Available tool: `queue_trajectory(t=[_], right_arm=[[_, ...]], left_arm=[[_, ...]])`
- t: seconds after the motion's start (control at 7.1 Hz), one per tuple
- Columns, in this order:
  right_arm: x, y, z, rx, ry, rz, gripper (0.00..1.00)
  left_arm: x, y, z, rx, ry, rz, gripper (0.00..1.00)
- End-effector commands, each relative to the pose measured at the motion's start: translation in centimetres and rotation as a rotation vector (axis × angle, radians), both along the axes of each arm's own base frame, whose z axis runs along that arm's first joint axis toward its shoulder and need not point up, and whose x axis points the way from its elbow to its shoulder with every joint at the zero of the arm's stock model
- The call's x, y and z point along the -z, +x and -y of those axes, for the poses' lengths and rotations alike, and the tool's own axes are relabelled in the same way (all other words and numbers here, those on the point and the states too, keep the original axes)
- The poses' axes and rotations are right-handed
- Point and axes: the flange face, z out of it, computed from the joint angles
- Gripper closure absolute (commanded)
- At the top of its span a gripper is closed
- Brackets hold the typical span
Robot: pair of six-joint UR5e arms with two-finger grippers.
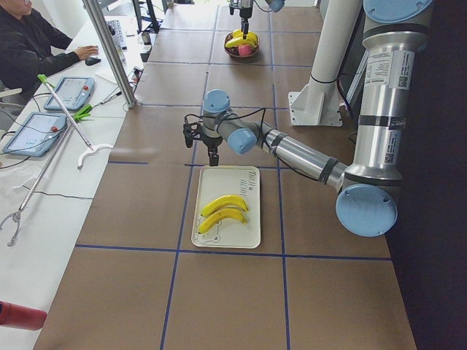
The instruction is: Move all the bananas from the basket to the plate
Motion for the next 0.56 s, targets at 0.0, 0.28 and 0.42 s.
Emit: queue_trajectory(t=[0.0, 0.28, 0.42], right_arm=[[-1.85, -0.38, 0.3, 0.008, -0.028, -0.023, 0.02], [-2.12, -0.4, 0.22, 0.011, -0.036, -0.031, 0.03], [-1.97, -0.67, 0.11, 0.016, -0.036, -0.028, 0.09]], left_arm=[[0.23, 0.15, 0.04, 0.0, 0.001, -0.003, 0.0], [0.34, 0.13, 0.01, 0.006, -0.003, -0.007, 0.0], [0.42, 0.23, 0.01, 0.003, -0.003, -0.009, 0.0]])
